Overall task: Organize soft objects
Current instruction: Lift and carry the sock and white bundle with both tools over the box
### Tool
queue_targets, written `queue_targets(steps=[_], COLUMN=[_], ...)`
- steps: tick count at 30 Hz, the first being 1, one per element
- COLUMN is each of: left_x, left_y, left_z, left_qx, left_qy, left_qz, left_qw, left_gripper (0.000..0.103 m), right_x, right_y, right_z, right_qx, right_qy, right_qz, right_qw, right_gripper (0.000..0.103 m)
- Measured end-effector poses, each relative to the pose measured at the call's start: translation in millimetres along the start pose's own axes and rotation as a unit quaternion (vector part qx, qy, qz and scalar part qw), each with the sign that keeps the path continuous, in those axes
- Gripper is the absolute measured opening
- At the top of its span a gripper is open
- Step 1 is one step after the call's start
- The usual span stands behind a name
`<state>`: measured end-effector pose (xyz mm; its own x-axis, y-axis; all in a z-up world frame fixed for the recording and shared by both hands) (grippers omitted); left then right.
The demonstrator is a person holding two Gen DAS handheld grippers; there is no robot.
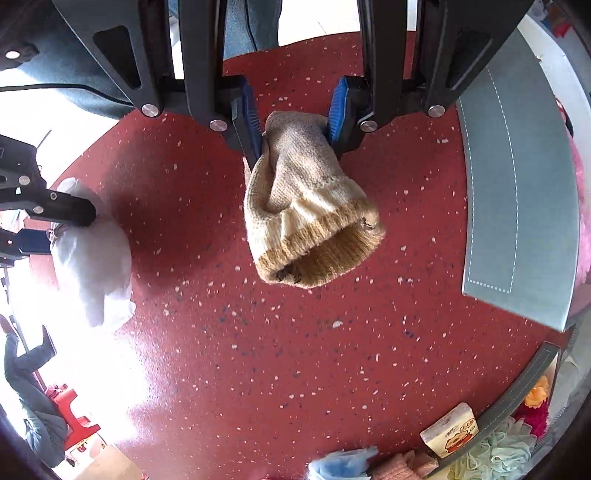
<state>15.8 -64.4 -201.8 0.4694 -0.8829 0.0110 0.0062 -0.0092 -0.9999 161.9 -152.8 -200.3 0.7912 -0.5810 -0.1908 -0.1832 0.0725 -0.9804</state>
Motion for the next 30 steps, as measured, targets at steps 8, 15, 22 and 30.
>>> queue_targets(steps=[8, 15, 22, 30], left_x=[-13.9, -30.5, -29.9, -57.6], left_y=[-11.7, -58.2, -101.7, -112.8], left_z=[-44.3, -16.1, -3.6, 18.7], left_qx=[0.010, 0.066, 0.113, 0.148], left_qy=[0.014, 0.031, 0.020, -0.021], left_qz=[-0.009, -0.018, -0.017, -0.015], left_qw=[0.9998, 0.9972, 0.9932, 0.9887], left_gripper=[0.033, 0.033, 0.033, 0.033], right_x=[-16.1, -49.9, -58.7, -76.2], right_y=[-5.1, -36.9, -64.4, -76.1], right_z=[-20.9, -9.7, 18.4, 28.4], right_qx=[-0.004, 0.019, 0.050, 0.069], right_qy=[-0.011, -0.015, -0.039, -0.073], right_qz=[-0.014, -0.029, -0.045, -0.064], right_qw=[1.000, 0.999, 0.997, 0.993], right_gripper=[0.048, 0.048, 0.048, 0.048])
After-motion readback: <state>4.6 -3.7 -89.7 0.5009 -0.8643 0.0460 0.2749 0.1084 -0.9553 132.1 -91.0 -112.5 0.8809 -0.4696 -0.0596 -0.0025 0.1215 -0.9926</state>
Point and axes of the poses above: each gripper's, at about its wrist camera, not at the fingertips, and y roughly the way its jaws point, x to its right, z to its top, the point moved 9 cm from there along y, roughly the way its jaws point, and after that the axes turned 3 degrees about x, right-handed, at the moved point
